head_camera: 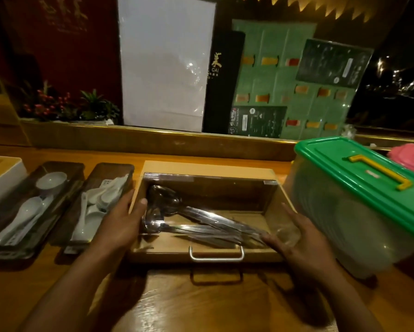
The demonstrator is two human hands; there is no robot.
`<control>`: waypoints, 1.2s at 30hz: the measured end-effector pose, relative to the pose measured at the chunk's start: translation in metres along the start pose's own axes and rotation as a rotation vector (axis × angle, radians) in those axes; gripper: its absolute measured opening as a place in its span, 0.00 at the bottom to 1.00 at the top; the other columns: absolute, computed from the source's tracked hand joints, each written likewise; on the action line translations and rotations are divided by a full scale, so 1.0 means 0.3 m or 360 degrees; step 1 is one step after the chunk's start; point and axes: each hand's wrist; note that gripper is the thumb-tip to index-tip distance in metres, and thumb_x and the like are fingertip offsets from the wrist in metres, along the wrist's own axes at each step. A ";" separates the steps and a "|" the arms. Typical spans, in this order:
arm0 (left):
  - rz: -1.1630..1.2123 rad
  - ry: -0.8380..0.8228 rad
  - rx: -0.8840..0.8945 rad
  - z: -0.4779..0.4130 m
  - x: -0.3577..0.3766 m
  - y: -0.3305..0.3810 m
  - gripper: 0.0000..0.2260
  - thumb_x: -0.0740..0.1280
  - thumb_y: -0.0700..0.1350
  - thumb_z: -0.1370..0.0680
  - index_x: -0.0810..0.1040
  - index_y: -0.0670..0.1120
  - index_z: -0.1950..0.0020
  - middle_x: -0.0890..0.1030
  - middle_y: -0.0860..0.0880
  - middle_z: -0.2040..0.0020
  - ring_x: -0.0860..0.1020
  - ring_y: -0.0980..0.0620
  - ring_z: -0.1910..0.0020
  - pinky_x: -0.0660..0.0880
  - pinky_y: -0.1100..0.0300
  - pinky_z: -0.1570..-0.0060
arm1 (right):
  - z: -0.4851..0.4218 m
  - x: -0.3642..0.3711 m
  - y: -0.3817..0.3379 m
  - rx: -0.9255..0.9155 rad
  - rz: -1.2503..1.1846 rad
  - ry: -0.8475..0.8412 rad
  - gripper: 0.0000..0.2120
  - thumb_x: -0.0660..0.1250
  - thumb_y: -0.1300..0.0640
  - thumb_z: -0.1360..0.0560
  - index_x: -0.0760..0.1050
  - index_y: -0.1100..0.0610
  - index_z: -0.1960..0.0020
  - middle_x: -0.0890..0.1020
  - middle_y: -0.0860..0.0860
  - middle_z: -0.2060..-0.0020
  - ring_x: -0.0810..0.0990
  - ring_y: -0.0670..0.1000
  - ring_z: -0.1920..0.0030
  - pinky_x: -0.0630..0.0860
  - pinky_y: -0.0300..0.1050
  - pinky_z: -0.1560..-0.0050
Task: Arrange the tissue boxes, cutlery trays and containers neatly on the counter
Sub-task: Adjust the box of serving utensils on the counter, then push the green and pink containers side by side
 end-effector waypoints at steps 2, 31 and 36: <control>-0.0154 0.0098 0.0100 0.019 0.001 0.026 0.16 0.61 0.53 0.17 0.69 0.61 0.29 0.77 0.55 0.45 0.77 0.52 0.46 0.77 0.47 0.51 | 0.007 -0.050 -0.005 -0.0117 0.0047 0.0031 0.42 0.72 0.30 0.37 0.62 0.39 0.26 0.69 0.47 0.28 0.70 0.52 0.32 0.74 0.58 0.36; -0.0695 -0.0246 0.0771 0.486 1.342 0.505 0.49 0.55 0.77 0.32 0.56 0.48 0.20 0.41 0.48 0.18 0.40 0.48 0.20 0.46 0.50 0.25 | -0.121 -0.877 0.639 -0.0333 0.0027 0.0458 0.41 0.65 0.25 0.36 0.76 0.52 0.34 0.68 0.52 0.41 0.74 0.55 0.41 0.77 0.55 0.40; -0.0572 -0.0185 0.0699 0.366 1.224 0.503 0.47 0.68 0.71 0.34 0.64 0.45 0.22 0.55 0.49 0.18 0.62 0.49 0.24 0.63 0.57 0.29 | -0.070 -0.818 0.592 -0.0550 0.0075 0.0420 0.37 0.67 0.27 0.34 0.77 0.49 0.34 0.65 0.52 0.41 0.72 0.53 0.40 0.73 0.49 0.35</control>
Point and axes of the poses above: each hand's wrist, its own z-axis away from the middle knuckle, its own x-axis out of the palm, y = z × x
